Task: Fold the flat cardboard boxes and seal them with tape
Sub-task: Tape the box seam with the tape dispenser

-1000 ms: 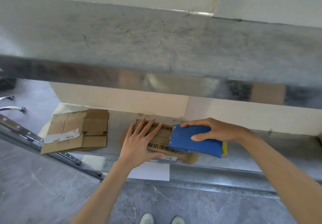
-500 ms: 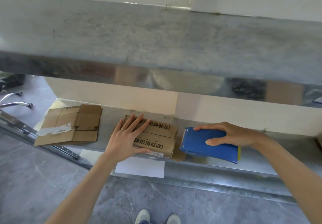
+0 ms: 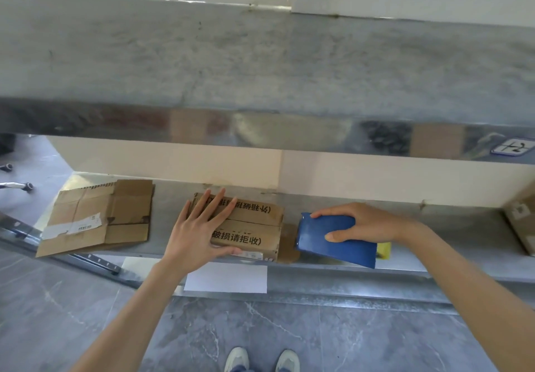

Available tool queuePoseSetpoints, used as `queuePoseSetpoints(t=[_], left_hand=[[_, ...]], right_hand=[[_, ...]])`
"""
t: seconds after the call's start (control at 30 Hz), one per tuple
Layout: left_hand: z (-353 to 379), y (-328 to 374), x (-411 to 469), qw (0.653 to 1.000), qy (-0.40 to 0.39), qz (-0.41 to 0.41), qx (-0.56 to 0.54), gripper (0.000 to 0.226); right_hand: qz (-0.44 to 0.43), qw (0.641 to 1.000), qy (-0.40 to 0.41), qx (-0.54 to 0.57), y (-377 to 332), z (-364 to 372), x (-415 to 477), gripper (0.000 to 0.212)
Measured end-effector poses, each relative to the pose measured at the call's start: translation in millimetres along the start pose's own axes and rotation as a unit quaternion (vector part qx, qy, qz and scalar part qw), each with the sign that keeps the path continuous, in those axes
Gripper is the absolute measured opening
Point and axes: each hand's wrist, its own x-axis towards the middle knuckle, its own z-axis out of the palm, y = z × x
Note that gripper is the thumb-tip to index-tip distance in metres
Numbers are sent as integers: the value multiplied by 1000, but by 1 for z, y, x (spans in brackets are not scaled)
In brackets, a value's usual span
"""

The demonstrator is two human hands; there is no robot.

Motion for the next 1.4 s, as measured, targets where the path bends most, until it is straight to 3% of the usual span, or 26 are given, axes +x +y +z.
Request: queuePoseSetpoints(t=[0.33, 0.53, 0.93, 1.03, 1.23, 1.4], left_hand=[[1, -1, 1, 1000, -6, 0, 0, 104], [1, -1, 2, 1000, -5, -3, -3, 105], [2, -1, 2, 1000, 13, 7, -22, 104], [0, -1, 1, 999, 19, 5, -30, 105], [-3, 4, 1, 998, 40, -20, -41, 104], [-1, 3, 1, 998, 42, -35, -38, 104]], right_hand=[[62, 986, 110, -107, -46, 39, 20, 48], [84, 971, 107, -199, -68, 43, 30, 53], [128, 958, 107, -232, -74, 53, 44, 58], [131, 956, 134, -226, -66, 56, 45, 58], [110, 951, 207, -204, -31, 51, 41, 88], [105, 944, 280, -136, 4, 66, 57, 79]])
